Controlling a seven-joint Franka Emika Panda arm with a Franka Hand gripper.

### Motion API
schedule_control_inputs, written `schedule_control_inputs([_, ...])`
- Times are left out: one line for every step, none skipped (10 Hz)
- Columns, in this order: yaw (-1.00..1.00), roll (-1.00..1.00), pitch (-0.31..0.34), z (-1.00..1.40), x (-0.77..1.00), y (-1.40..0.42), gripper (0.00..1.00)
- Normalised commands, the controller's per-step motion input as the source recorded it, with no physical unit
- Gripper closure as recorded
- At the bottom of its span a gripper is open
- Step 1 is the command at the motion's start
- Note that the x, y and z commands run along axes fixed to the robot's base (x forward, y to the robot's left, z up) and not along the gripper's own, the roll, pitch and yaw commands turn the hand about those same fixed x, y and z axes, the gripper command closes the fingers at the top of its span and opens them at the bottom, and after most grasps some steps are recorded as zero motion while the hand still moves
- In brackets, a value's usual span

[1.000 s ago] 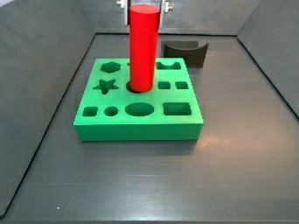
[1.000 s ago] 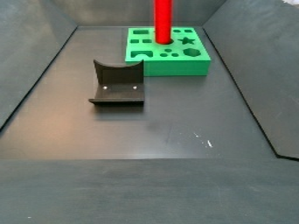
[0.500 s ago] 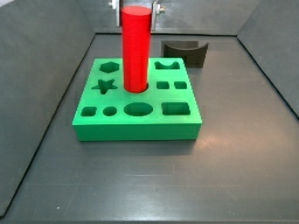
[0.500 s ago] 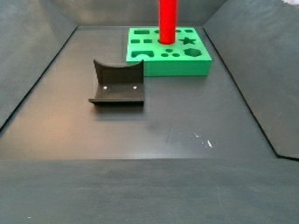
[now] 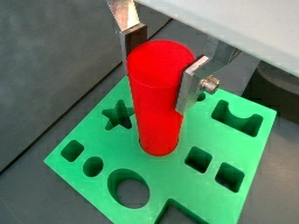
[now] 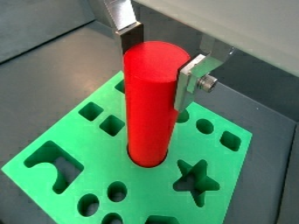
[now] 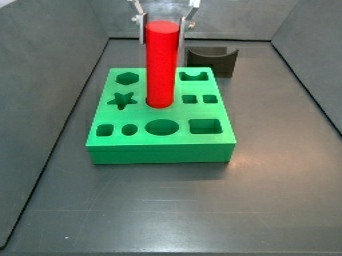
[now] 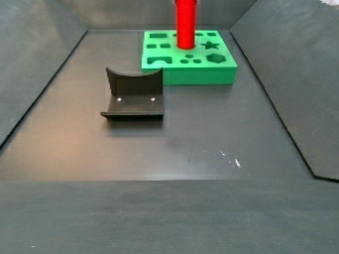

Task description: Insert the round object.

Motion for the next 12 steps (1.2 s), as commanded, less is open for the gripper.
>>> schedule_control_inputs([-0.17, -0.19, -0.123, -0.22, -0.02, 0.00, 1.00])
schedule_control_inputs([-0.17, -0.14, -0.126, -0.31, 0.00, -0.02, 1.00])
schedule_control_inputs([-0.18, -0.04, -0.090, -0.33, 0.00, -0.08, 1.00])
schedule_control_inputs([-0.17, -0.03, -0.143, -0.38, 0.00, -0.07, 1.00])
schedule_control_inputs([-0.15, -0.05, -0.150, -0.23, -0.02, -0.07, 1.00])
schedule_control_inputs([-0.12, -0.02, -0.103, -0.13, -0.02, -0.07, 1.00])
schedule_control_inputs([-0.11, 0.00, -0.106, -0.14, -0.09, -0.06, 1.00])
schedule_control_inputs([-0.12, 0.00, -0.127, -0.25, -0.12, -0.09, 1.00])
schedule_control_inputs([-0.09, 0.00, -0.116, -0.27, -0.09, -0.04, 1.00])
schedule_control_inputs([-0.07, 0.00, -0.084, -0.23, -0.07, 0.00, 1.00])
schedule_control_inputs([-0.05, -0.02, -0.034, -0.13, -0.01, 0.00, 1.00])
schedule_control_inputs([0.00, -0.03, 0.000, 0.00, 0.00, 0.00, 1.00])
